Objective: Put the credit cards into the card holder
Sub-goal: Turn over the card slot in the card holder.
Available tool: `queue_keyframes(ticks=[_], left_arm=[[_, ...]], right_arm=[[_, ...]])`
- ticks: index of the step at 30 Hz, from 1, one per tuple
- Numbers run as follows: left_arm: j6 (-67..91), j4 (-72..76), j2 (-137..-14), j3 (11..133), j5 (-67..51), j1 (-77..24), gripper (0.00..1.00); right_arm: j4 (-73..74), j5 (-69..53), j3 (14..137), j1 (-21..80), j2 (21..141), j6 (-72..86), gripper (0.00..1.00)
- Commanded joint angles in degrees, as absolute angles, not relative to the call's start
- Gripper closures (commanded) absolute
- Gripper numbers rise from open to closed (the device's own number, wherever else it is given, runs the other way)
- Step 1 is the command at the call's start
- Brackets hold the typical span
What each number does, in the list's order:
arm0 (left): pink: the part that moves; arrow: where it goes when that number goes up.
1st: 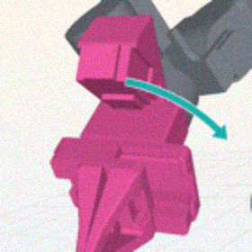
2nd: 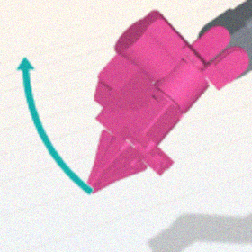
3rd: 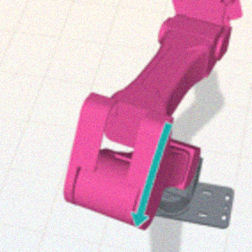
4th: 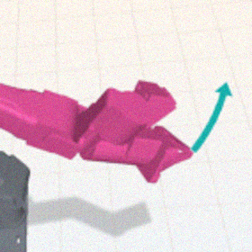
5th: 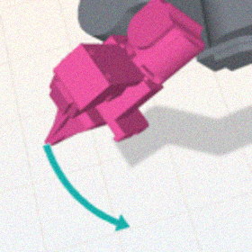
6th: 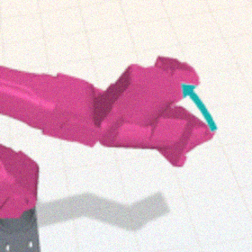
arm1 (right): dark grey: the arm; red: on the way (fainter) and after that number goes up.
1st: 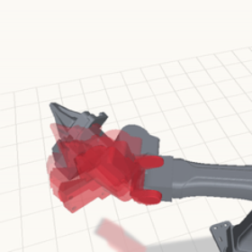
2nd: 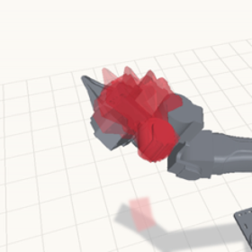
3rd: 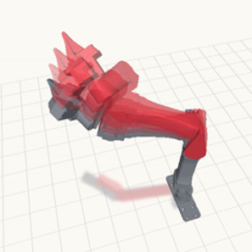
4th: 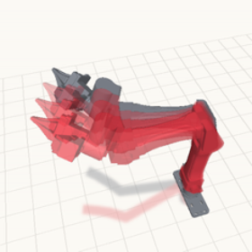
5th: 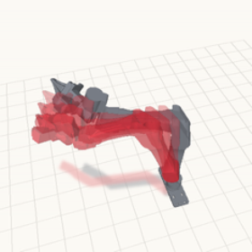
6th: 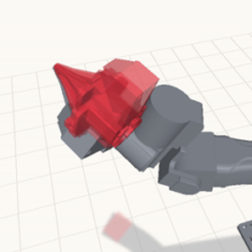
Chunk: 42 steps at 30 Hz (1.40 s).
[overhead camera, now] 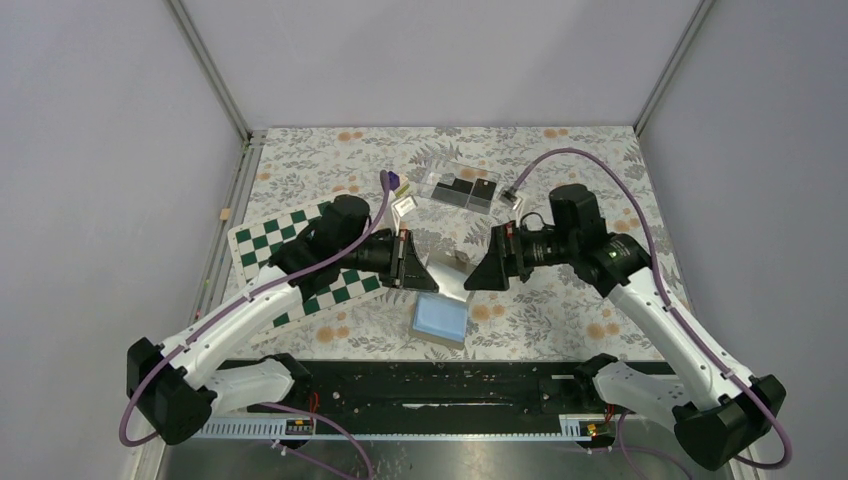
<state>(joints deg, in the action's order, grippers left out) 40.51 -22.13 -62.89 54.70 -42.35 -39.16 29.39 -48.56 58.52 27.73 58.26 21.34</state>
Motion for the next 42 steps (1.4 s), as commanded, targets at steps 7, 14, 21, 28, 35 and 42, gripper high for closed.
queue_keyframes(ticks=[7,14,21,28,35,42], left_arm=[[37.93,-21.00,-65.19,61.04,-49.94,-43.64,1.00],[36.71,-20.26,-65.19,62.28,-50.78,-45.35,1.00],[35.94,-20.70,-64.57,61.85,-46.73,-45.33,0.71],[30.84,-31.16,-62.26,63.38,-33.31,-45.33,0.36],[29.81,-31.79,-62.63,58.58,-28.87,-45.87,0.35],[29.79,-27.74,-65.75,55.16,-25.62,-47.70,0.38]], right_arm=[[37.48,-46.36,63.89,33.31,63.99,10.22,0.01],[33.03,-59.30,62.62,33.39,66.18,12.88,0.50],[22.91,-67.35,57.93,33.33,64.17,21.76,1.00],[17.84,-64.09,54.66,28.97,61.63,29.64,1.00],[-16.22,-67.54,44.51,25.67,58.39,58.02,1.00],[-43.03,-68.59,38.40,25.67,59.09,81.38,1.00]])
